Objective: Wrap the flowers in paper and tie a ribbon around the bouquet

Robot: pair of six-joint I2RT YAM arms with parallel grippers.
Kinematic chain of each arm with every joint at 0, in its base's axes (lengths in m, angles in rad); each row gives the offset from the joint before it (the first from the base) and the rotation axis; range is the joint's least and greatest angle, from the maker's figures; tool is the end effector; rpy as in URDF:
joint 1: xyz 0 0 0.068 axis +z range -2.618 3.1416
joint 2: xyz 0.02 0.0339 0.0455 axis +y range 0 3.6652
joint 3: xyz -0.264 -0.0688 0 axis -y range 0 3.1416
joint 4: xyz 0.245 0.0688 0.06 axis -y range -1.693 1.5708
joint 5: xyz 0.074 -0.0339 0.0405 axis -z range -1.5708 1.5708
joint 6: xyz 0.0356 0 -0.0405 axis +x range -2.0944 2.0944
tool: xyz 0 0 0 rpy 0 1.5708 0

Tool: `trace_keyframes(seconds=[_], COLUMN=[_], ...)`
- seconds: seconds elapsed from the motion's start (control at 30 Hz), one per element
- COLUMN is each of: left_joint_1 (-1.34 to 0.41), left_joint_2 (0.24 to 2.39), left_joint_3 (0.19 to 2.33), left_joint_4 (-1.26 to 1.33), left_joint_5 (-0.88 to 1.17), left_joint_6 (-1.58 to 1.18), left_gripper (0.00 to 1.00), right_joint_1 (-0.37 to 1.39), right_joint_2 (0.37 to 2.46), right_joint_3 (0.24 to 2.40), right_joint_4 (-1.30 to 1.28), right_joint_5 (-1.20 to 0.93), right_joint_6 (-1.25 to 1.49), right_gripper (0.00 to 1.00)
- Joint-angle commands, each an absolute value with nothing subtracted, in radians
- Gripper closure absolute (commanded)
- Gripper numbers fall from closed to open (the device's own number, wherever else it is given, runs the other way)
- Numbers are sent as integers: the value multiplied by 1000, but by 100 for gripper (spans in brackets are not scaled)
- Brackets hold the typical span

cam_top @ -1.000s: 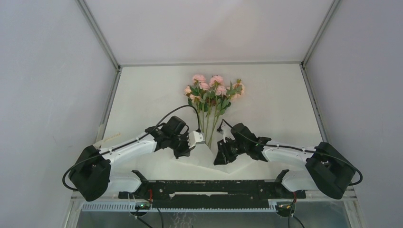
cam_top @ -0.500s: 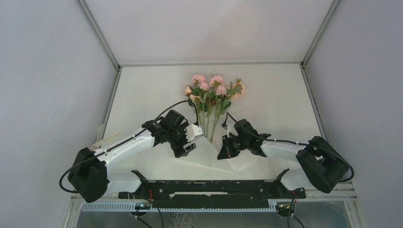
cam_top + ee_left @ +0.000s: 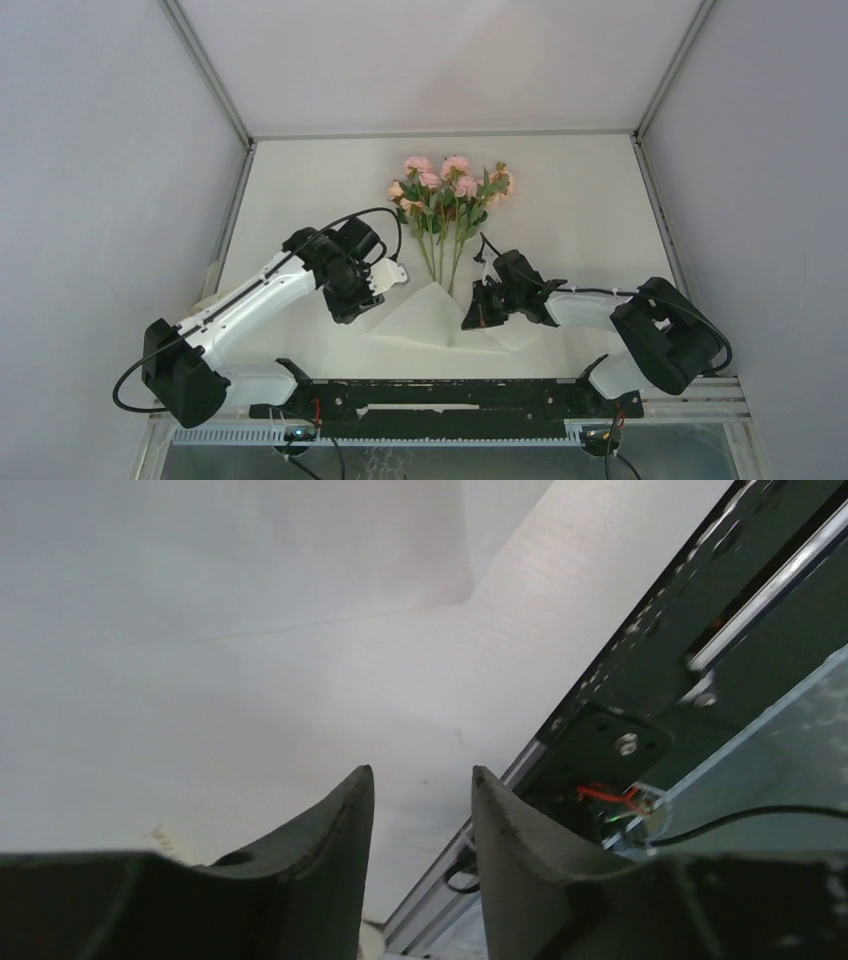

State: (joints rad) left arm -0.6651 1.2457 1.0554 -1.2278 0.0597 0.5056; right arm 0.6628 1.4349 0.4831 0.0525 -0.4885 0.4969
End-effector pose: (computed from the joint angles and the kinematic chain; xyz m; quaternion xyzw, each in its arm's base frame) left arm 0.1594 -0.1277 0.2680 0.5525 0.8295 -0.0357 0.0736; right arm 0.1796 0.1614 0.1278 -0.1553 0.9064 0.3662 0.1423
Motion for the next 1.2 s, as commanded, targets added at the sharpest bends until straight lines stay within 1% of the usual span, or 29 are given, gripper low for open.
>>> trace_keyframes(seconds=[0.0,0.1,0.3,0.4,0.53,0.67,0.83,0.87,0.97,1.13,1.17], left_joint_1=[-667,-697,-784,-797,-796,-755,-657,-654,-655,-658,-660], left_joint_2=[1252,1270,1354,1406,1476,1549,1633,1642,1661,1643,1636], left_joint_3=[1108,1087,1002,982,918,866,867,868,854,832,828], left_joint_4=[-1133,-982,-716,-602,-425,-272,-225,-226,-224,-216,-215], left_joint_5=[175,276,429,489,437,341,363,377,430,459,460], left_joint_6=[406,363,327,286,252,203,129,127,113,115,117], left_gripper=[58,63,66,66,68,71,73,73,73,74,74], right_joint_1=[649,649,646,646,647,647,641,640,631,645,655], right_joint_2=[1443,1430,1385,1370,1359,1355,1312,1310,1312,1265,1253], right_joint_3=[491,491,493,502,510,545,557,556,581,701,723], right_joint_4=[125,104,36,17,5,-95,-181,-188,-237,-430,-451], right_joint_5=[-427,-412,-366,-363,-359,-348,-293,-290,-268,-128,-106], right_joint_6=[557,580,599,626,649,642,625,623,600,532,526], right_gripper=[100,100,100,100,100,100,100,97,82,58,56])
